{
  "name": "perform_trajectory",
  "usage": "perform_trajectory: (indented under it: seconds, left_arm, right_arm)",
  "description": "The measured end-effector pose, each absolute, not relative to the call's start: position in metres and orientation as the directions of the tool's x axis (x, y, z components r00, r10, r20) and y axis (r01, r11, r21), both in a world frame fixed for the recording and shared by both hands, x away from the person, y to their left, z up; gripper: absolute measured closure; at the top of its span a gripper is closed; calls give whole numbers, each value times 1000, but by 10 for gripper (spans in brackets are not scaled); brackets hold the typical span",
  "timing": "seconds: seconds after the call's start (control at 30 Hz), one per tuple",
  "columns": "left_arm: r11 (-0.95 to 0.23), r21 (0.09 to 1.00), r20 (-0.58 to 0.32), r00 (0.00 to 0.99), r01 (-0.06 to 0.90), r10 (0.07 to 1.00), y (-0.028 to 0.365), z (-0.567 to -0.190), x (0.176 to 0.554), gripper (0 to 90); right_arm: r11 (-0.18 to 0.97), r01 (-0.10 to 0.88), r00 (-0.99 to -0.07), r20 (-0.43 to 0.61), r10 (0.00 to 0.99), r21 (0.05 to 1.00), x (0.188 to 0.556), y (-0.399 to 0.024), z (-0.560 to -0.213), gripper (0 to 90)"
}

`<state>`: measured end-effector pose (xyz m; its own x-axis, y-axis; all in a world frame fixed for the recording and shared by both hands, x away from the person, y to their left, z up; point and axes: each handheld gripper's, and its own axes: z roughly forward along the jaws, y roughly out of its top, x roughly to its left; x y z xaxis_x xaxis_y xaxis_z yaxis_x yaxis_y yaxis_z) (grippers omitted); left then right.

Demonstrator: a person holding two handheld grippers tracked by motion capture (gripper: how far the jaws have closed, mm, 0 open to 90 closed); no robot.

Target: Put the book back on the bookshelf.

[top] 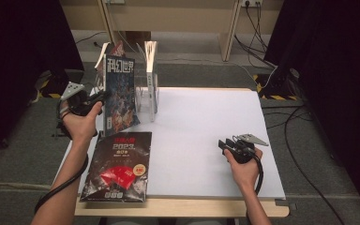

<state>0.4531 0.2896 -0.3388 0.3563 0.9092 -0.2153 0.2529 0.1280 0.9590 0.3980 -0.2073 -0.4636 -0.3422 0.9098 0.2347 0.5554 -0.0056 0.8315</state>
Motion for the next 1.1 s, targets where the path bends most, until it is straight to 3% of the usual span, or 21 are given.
perform_trajectory:
  seconds: [0.73, 1.1]
  left_arm:
    - [117, 971, -177, 294, 211, 939, 288, -328, 500, 829]
    - [47, 992, -71, 221, 114, 973, 278, -343, 520, 828]
  right_arm:
    - [-33, 559, -322, 254, 912, 828, 399, -215, -471, 619]
    - [-32, 572, -320, 259, 911, 820, 401, -214, -479, 617]
